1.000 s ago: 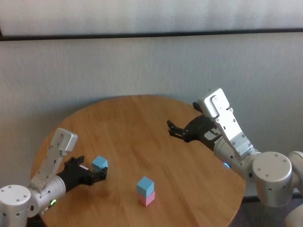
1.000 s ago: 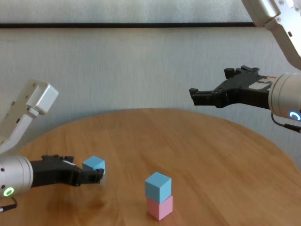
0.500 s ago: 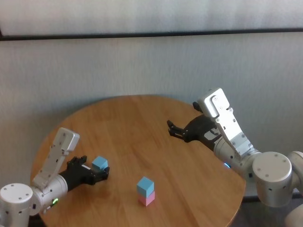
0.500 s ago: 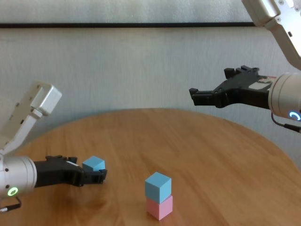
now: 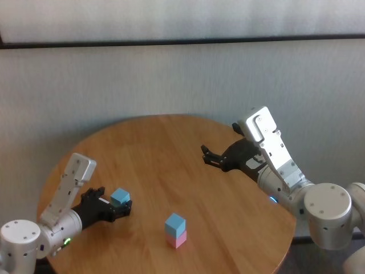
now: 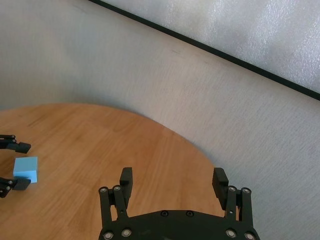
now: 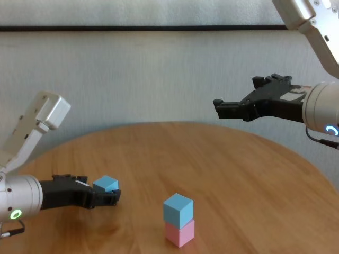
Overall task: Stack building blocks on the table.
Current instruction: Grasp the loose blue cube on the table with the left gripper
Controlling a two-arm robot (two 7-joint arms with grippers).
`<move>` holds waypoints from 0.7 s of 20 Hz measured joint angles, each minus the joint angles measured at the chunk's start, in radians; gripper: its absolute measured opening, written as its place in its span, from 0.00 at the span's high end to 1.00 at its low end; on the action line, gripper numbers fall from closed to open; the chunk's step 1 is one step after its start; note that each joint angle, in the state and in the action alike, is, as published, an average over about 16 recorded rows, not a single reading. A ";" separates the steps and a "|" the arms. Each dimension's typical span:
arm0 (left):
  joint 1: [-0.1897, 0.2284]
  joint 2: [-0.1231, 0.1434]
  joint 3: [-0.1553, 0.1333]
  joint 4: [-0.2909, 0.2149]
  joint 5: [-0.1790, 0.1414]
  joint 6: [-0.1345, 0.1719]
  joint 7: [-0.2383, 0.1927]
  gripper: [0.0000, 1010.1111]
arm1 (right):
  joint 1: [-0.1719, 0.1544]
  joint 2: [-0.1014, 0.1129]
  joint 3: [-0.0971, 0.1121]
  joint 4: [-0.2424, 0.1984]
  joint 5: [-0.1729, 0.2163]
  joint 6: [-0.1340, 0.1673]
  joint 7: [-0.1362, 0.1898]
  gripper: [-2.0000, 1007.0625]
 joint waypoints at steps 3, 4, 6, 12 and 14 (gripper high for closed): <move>0.000 0.000 0.000 0.000 0.000 -0.001 0.000 0.05 | 0.000 0.000 0.000 0.000 0.000 0.000 0.000 0.00; 0.000 0.000 0.000 0.000 0.000 0.000 0.000 0.06 | 0.000 0.000 0.000 0.000 0.000 0.000 0.000 0.00; 0.000 0.000 0.000 -0.001 0.000 0.000 0.000 0.09 | 0.000 0.000 0.000 0.000 0.000 0.000 0.000 0.00; 0.002 0.000 0.000 -0.003 0.000 0.001 0.001 0.23 | 0.000 0.000 0.000 0.000 0.000 0.000 0.000 0.00; 0.002 0.000 0.000 -0.004 0.000 0.001 0.001 0.30 | 0.000 0.000 0.000 0.000 0.000 0.000 0.000 0.00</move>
